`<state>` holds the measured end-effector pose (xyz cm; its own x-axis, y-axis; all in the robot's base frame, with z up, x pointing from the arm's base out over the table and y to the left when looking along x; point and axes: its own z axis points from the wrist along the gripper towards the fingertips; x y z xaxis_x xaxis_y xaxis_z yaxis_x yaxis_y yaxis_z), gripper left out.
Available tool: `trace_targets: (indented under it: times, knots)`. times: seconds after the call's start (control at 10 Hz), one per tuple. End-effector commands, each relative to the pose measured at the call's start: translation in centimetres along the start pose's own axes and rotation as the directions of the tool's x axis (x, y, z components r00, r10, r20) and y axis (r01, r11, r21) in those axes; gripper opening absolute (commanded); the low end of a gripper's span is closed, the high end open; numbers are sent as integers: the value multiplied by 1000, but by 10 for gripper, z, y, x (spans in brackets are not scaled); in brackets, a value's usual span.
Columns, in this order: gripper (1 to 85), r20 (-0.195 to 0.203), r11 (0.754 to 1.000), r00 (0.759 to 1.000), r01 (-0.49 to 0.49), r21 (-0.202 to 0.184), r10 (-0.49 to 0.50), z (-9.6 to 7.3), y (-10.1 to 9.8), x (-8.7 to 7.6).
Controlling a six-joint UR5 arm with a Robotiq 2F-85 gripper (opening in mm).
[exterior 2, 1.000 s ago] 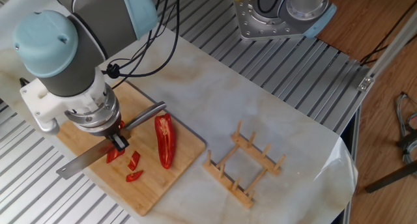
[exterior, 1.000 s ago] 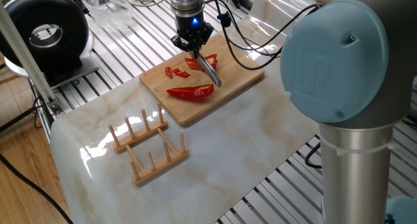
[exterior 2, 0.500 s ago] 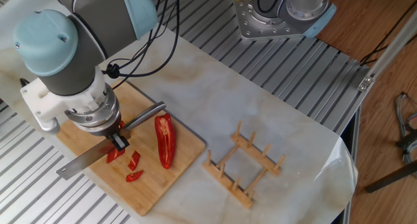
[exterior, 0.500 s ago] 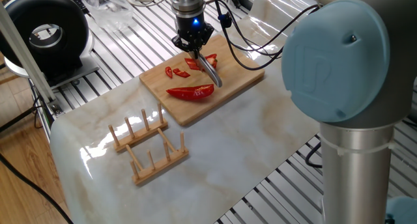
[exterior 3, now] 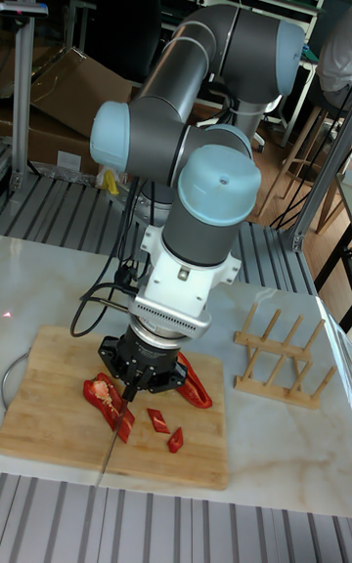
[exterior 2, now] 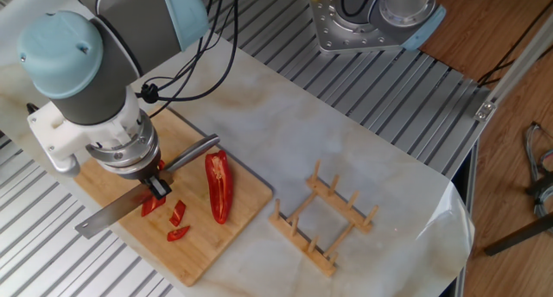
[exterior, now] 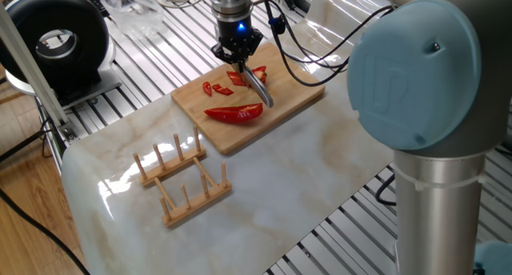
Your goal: Chop the chili peppers
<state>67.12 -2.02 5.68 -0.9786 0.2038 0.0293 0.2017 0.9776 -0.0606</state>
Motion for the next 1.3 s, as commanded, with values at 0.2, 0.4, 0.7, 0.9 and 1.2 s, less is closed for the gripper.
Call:
trace_targets:
  times: [0.2,0.4,0.7,0.9,1.2]
  knots:
    - [13,-23,1000,1000,0,-10,0,-7,9,3]
    - [13,-19,1000,1000,4,-23,-4,-8,12,2]
    - [13,5,998,999,36,-57,-35,-1,13,0]
    - [13,-17,998,999,46,-49,-47,-5,12,6]
    - [13,-38,998,998,47,-49,-49,-24,25,10]
